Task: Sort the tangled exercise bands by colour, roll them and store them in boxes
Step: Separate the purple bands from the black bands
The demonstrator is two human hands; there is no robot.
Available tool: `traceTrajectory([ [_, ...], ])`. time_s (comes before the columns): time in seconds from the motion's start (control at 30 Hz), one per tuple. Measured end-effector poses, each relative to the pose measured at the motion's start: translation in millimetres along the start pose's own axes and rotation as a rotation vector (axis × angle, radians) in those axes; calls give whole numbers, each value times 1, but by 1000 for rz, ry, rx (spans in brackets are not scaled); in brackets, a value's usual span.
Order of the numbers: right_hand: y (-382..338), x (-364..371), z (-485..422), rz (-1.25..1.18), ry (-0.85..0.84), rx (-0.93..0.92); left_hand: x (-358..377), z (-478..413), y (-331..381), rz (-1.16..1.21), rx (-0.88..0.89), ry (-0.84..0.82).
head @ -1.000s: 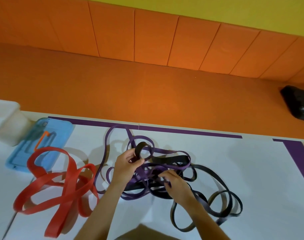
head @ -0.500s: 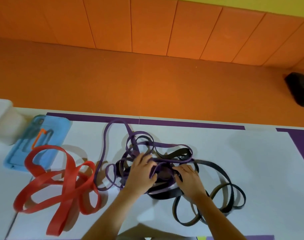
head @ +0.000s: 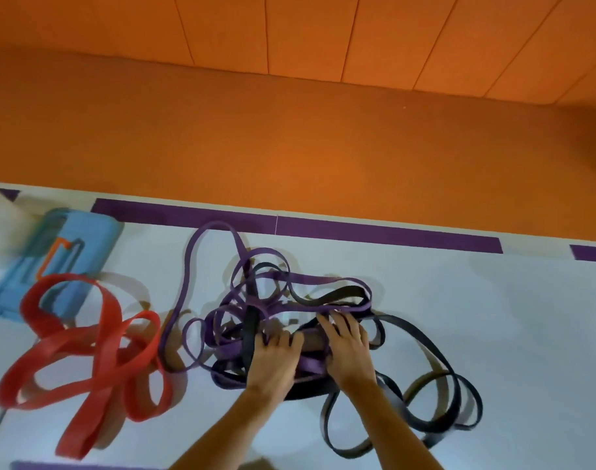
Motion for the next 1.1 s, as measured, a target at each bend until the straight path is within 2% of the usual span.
traceTrajectory([
  [0.1,4,6,-18,76,-126,-124,-38,3,-22,175,17,157],
  [0.23,-3,10,-24,213,-138,-293,-79,12,-69,406,-147,350],
  [0.33,-10,9,-17,289,-136,-390,-88,19,-88,456,-261,367],
  [0.4,-15,4,-15,318,-127,-389,-91,21,-88,463,-295,361],
  [0.53,4,-5,-19,345,-158,-265,-89,21,-85,451,-355,340],
  [0.7,76,-42,-8,394,-148,-32,-89,10,-88,372,-384,310],
  [0.9,132,-78,29,458,-49,265,-77,4,-86,115,-239,232],
  [1.03,135,-88,46,448,-22,405,-64,11,-87,195,-136,183],
  [1.1,125,-87,54,444,-36,429,-72,18,-88,296,-57,268],
])
Point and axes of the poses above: each hand's wrist, its own z-axis away from the middle knuckle, its own x-axis out of the palm, y = z × x, the point moved 9 cm from there along -z, towards the middle knuckle, and after that the axes turned 11 degrees about y, right-handed, at the moved point
